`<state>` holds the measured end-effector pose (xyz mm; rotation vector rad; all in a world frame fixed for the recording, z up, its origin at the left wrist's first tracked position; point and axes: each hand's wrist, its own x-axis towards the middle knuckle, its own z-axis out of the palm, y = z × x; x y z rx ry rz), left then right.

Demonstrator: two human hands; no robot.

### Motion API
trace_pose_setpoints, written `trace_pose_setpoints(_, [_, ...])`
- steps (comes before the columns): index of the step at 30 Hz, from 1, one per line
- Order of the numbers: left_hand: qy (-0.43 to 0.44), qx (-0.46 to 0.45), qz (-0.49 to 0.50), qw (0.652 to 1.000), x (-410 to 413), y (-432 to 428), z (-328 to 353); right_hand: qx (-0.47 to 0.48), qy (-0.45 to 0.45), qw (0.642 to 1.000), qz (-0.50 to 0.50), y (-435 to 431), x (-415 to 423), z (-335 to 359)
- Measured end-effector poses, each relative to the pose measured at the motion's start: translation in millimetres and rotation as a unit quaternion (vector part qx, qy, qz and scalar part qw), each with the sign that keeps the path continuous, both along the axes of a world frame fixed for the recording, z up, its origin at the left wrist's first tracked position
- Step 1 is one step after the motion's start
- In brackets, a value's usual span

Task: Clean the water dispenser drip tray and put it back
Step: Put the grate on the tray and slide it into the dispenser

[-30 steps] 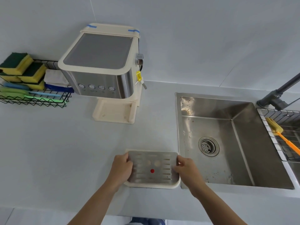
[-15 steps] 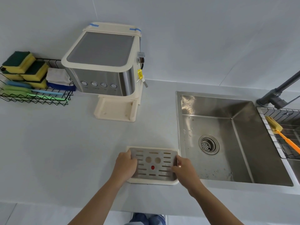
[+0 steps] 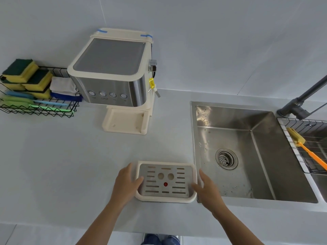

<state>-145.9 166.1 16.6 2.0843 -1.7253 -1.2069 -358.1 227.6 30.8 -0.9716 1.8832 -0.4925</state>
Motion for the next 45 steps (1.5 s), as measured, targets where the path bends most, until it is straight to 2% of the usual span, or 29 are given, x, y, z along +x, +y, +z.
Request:
trace_pose_setpoints(3, [-0.008, 0.033, 0.019, 0.999, 3.4, 2.4, -13.6, 0.017, 0.07, 0.997, 0.021, 1.5, 0.5, -25.6])
trace_pose_setpoints(6, [0.016, 0.024, 0.043, 0.999, 4.9, 6.6, -19.3, 0.037, 0.095, 0.994, 0.026, 0.5, 6.6, -30.9])
trace_pose_setpoints(13, [0.082, 0.015, 0.117, 0.99, 3.6, 9.9, -11.0, -0.01, 0.078, 0.997, 0.007, 5.9, 11.4, -30.8])
trace_pose_setpoints(26, [0.128, -0.048, 0.171, 0.976, 24.5, -6.1, 22.2, -0.035, 0.034, 0.999, -0.009, -25.4, 16.2, -18.9])
trace_pose_setpoints(34, [0.139, -0.075, 0.169, 0.973, 84.7, -69.1, 28.3, -0.092, 0.007, 0.996, -0.015, -88.8, 80.1, -1.5])
trace_pose_setpoints(45, [0.103, -0.057, 0.095, 0.989, 144.9, -174.0, 6.0, -0.077, -0.019, 0.991, -0.11, -166.0, 154.5, -2.6])
